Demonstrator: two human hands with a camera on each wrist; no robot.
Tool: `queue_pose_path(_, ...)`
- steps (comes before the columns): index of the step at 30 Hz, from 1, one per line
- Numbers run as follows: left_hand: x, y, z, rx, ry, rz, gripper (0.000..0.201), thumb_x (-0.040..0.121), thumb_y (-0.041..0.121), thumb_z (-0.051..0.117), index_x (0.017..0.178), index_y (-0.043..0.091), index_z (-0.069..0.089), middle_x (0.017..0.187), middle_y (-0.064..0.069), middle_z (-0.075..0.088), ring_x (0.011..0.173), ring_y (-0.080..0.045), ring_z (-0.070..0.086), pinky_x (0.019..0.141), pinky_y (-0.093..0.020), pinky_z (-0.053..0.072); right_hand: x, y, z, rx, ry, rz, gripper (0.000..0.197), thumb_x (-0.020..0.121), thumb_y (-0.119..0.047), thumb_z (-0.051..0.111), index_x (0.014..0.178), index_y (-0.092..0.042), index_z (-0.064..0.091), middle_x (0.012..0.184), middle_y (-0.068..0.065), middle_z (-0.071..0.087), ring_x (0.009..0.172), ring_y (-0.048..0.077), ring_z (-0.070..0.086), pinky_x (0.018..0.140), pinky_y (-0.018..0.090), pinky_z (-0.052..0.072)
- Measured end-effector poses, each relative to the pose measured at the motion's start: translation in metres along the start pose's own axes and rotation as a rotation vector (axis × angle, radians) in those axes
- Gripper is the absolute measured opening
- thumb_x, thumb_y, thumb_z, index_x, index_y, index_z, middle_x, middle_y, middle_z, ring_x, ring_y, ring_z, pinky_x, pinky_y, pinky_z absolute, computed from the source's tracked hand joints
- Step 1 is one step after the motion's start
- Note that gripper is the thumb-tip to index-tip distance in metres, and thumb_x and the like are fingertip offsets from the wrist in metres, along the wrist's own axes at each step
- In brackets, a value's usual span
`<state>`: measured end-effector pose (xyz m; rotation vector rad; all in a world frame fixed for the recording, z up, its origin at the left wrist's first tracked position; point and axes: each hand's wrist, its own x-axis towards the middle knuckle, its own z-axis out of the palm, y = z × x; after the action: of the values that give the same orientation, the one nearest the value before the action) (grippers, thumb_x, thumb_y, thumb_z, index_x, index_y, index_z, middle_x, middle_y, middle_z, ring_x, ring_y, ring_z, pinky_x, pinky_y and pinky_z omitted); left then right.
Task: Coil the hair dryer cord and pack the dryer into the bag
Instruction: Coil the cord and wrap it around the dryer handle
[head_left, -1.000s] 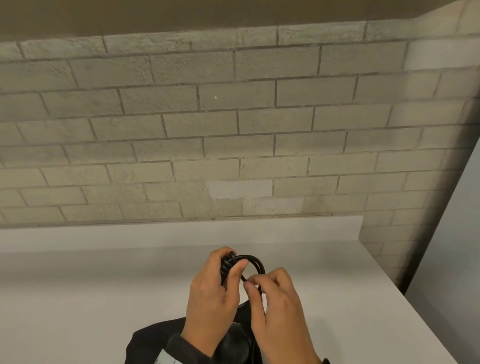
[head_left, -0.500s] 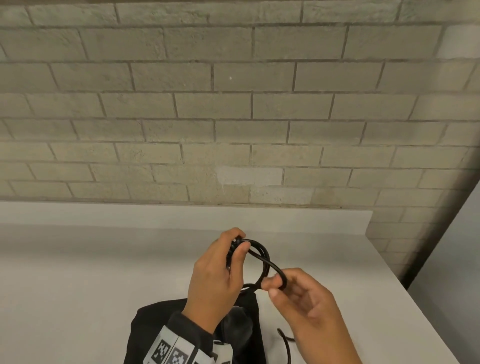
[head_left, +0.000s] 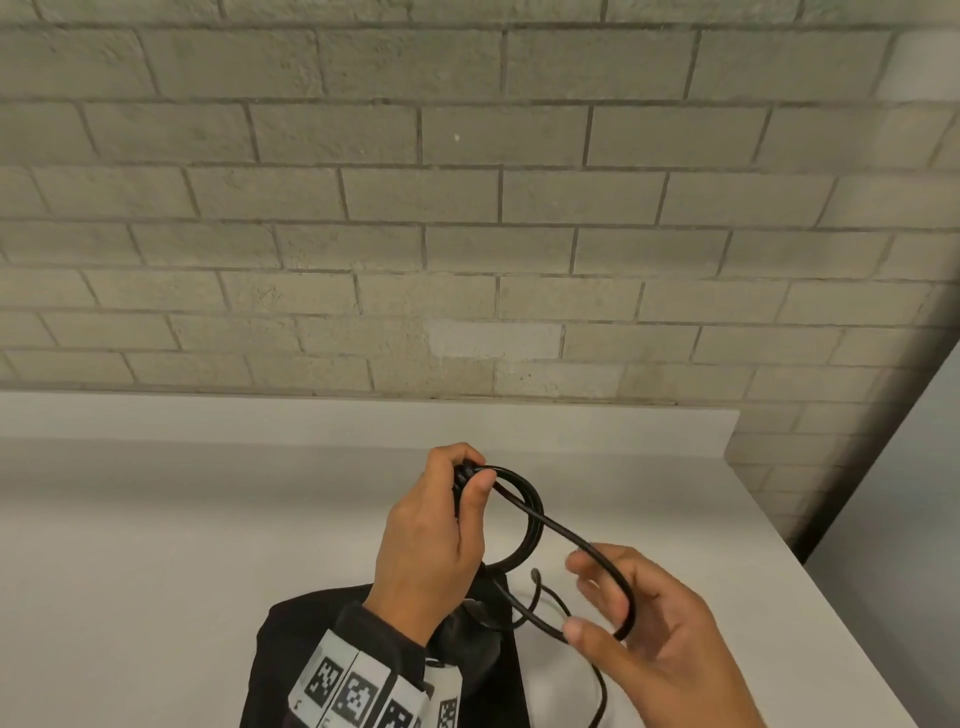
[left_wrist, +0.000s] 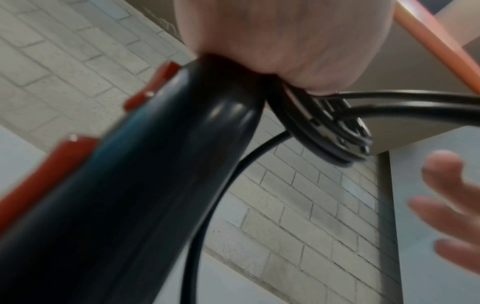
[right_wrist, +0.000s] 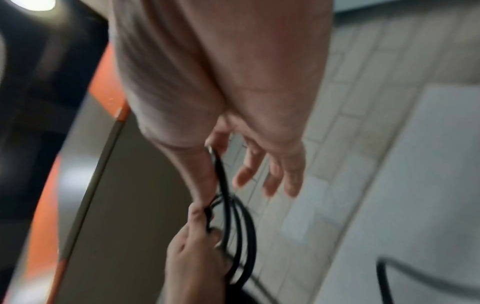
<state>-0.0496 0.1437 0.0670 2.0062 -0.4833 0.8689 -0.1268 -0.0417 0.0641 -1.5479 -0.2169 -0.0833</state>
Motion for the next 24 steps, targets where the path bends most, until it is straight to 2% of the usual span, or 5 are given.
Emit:
queue_pose_path(4,0.002,-0.005,0.001,0.004,0.011,-0.016,0.022,0.099,0.048,0.035,0.108,0.031,0.044,0.068,0.019,0.048,0.061,0.003,0.052,0.054,-0.003,0.035,-0.006,0.01,0.016,0.774,0.027,0.225,0.051,0.032,-0.009,0.099,0.063,-0.011,0.058,0.079,0.029,0.064,0.079,0.046,0.07,0.071,0.046,0.059)
queue_pose_path(9,0.005,-0.014,-0.008,0.041,0.039,-0.022,0.037,0.099,0.06,0.026,0.108,0.03,0.045,0.07,0.02,0.049,0.063,0.001,0.053,0.055,-0.005,0.037,-0.019,0.013,0.0,0.45,-0.053,0.367,0.067,0.036,-0.043,0.096,0.083,-0.002,0.069,0.048,0.017,0.046,0.032,0.013,0.036,0.038,0.019,0.038)
queue_pose_path(19,0.004,-0.012,-0.01,0.06,0.045,-0.054,0.043,0.098,0.056,0.029,0.111,0.02,0.049,0.076,0.021,0.05,0.068,0.003,0.054,0.057,-0.006,0.04,-0.029,0.037,-0.041,-0.166,0.222,0.218,0.015,0.082,-0.01,0.068,0.067,-0.011,0.069,0.068,0.012,0.073,0.066,0.023,0.066,0.066,0.025,0.052)
queue_pose_path(21,0.003,-0.01,-0.008,0.044,0.054,-0.077,0.044,0.097,0.051,0.033,0.11,0.014,0.052,0.075,0.02,0.05,0.067,0.004,0.054,0.057,-0.005,0.039,-0.029,0.037,-0.029,0.165,0.353,0.261,0.014,0.085,-0.01,0.06,0.071,-0.009,0.061,0.064,0.015,0.071,0.076,0.033,0.071,0.077,0.041,0.055)
queue_pose_path(24,0.003,-0.007,-0.007,0.057,0.046,-0.08,0.041,0.096,0.049,0.034,0.108,0.015,0.052,0.073,0.02,0.048,0.066,0.006,0.054,0.056,-0.003,0.038,-0.027,0.034,-0.013,0.743,0.416,0.391,0.015,0.077,-0.023,0.052,0.078,-0.009,0.05,0.037,0.005,0.039,0.046,0.025,0.064,0.056,0.042,0.06)
